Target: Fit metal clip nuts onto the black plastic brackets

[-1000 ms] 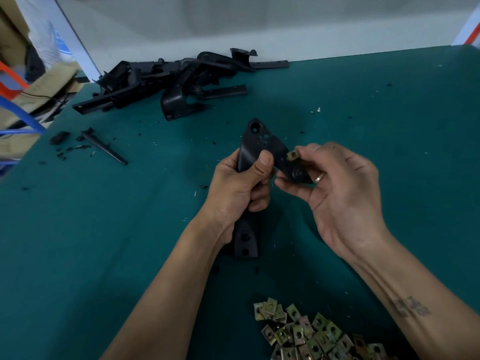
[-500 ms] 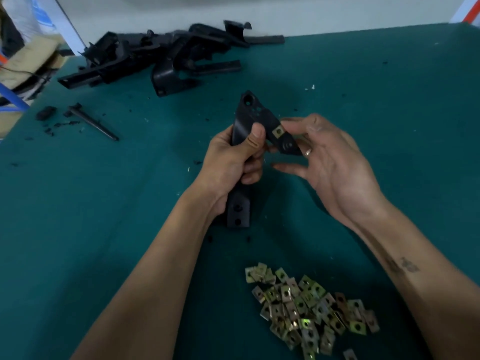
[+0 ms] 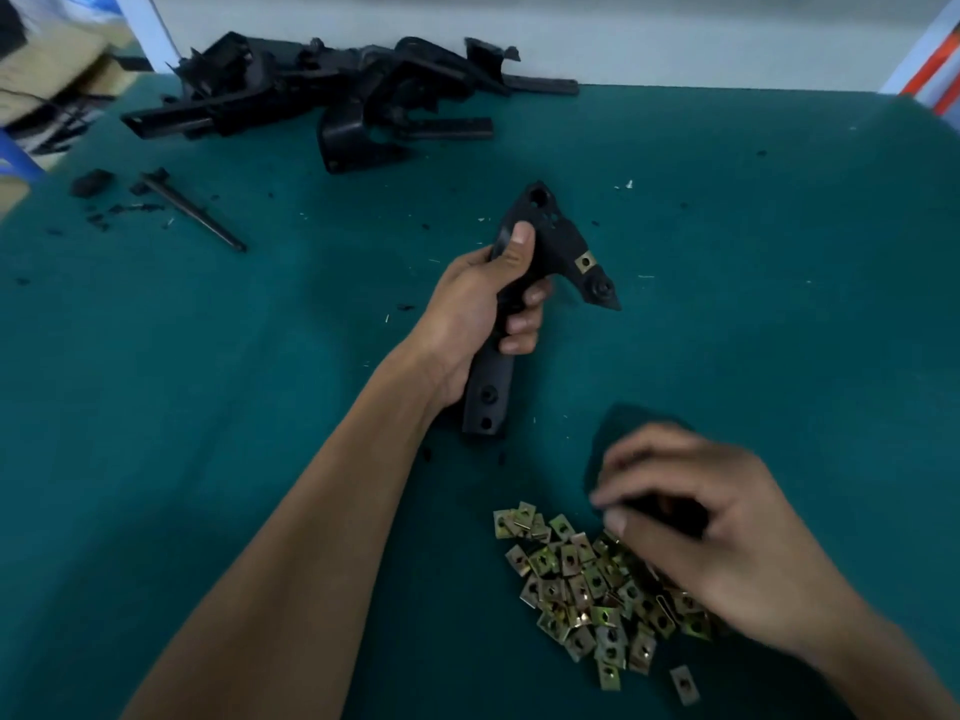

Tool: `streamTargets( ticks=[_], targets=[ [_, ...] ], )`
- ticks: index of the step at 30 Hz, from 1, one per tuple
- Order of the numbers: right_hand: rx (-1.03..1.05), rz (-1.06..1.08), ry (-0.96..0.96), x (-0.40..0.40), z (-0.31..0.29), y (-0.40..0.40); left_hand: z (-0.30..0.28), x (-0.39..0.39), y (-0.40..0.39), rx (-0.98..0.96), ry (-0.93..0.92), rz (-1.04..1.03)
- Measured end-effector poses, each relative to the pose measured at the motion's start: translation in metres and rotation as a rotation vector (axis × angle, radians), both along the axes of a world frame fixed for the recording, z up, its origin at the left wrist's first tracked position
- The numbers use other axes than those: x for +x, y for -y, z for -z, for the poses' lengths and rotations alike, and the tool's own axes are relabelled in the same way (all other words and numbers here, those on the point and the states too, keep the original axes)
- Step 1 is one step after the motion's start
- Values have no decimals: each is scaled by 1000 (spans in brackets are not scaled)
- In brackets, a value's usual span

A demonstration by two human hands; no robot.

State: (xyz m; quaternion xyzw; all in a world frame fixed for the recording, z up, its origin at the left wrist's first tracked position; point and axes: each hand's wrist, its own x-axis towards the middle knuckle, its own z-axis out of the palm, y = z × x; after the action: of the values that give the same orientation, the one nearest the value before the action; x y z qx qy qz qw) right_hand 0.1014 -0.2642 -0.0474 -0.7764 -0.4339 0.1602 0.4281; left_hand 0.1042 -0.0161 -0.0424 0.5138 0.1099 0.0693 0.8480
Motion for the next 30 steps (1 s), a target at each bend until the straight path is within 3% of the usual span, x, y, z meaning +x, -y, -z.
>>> streamTargets(
  ticks=[7, 10, 12, 16, 18, 24, 30],
  targets=[
    [-246, -87, 139, -10, -13, 16, -2, -3, 2, 49, -27, 7],
    [-248, -117, 149, -7, -14, 15, -2, -4, 3, 53, -24, 4],
    [-154, -86, 24, -2, -12, 13, -2, -4, 3, 38, -24, 9],
    [341, 148, -599, 24, -11, -4, -1, -3, 2, -10, -28, 22],
    [526, 259, -818, 44, -10, -20, 0, -3, 1, -16, -29, 26],
    [861, 505, -912, 93, -11, -88, 2, -2, 0, -29, -18, 41],
    [814, 349, -1012, 102, -8, -110, 4, 1, -2, -65, 17, 72]
  ],
)
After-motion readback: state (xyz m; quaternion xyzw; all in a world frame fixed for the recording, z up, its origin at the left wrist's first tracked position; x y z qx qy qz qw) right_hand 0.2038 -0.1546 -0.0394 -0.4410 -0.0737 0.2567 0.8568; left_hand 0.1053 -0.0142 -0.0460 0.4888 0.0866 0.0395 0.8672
